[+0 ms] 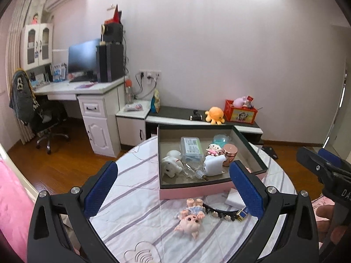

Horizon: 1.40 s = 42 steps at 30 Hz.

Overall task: Organize rigid objects
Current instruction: 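Withdraw both tools from the box back over the table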

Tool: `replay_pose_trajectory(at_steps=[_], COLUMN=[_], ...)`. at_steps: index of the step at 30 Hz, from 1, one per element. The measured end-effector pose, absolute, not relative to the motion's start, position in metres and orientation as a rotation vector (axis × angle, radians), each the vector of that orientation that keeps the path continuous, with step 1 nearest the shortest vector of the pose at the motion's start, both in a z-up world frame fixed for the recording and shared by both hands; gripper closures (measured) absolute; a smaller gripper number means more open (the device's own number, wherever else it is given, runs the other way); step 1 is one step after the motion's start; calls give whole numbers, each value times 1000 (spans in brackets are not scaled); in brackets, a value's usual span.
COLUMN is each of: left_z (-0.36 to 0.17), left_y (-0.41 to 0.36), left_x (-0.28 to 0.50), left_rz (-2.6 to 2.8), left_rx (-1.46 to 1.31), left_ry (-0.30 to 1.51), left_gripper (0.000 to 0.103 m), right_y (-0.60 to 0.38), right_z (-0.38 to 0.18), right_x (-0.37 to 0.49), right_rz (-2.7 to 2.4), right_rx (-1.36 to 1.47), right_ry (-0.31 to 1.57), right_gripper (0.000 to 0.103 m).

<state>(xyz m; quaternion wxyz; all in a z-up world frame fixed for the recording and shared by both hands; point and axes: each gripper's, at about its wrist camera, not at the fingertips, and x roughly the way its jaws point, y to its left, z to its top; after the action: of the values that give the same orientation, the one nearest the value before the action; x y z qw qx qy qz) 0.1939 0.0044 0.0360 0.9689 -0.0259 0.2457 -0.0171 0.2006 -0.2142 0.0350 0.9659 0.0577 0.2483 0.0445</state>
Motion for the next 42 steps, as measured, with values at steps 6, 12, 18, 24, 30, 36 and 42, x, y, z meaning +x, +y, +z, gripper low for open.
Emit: replay_pose_trajectory(at_steps=[6, 12, 18, 24, 30, 36, 42], left_z=[44, 34, 35, 39, 40, 40, 38], left_y=[8, 8, 4, 5, 4, 5, 6], left_x=[149, 130, 119, 114, 112, 110, 109], left_rz=[-53, -60, -57, -62, -68, -72, -68], left_rx=[-71, -72, -62, -68, -71, -76, -81], left_ry=[460, 488, 477, 465, 464, 468, 472], left_gripper=[0, 0, 0, 0, 0, 0, 0], right_y=[-216, -216, -209, -206, -206, -206, -206], right_z=[39, 39, 42, 43, 43, 42, 40], right_x=[158, 136, 127, 123, 122, 121, 120], right_rz=[32, 29, 35, 45, 43, 45, 45], right_rx=[91, 74, 59, 60, 61, 60, 61], right_ry=[479, 478, 462, 459, 461, 463, 467], right_gripper=[0, 0, 0, 0, 0, 0, 0])
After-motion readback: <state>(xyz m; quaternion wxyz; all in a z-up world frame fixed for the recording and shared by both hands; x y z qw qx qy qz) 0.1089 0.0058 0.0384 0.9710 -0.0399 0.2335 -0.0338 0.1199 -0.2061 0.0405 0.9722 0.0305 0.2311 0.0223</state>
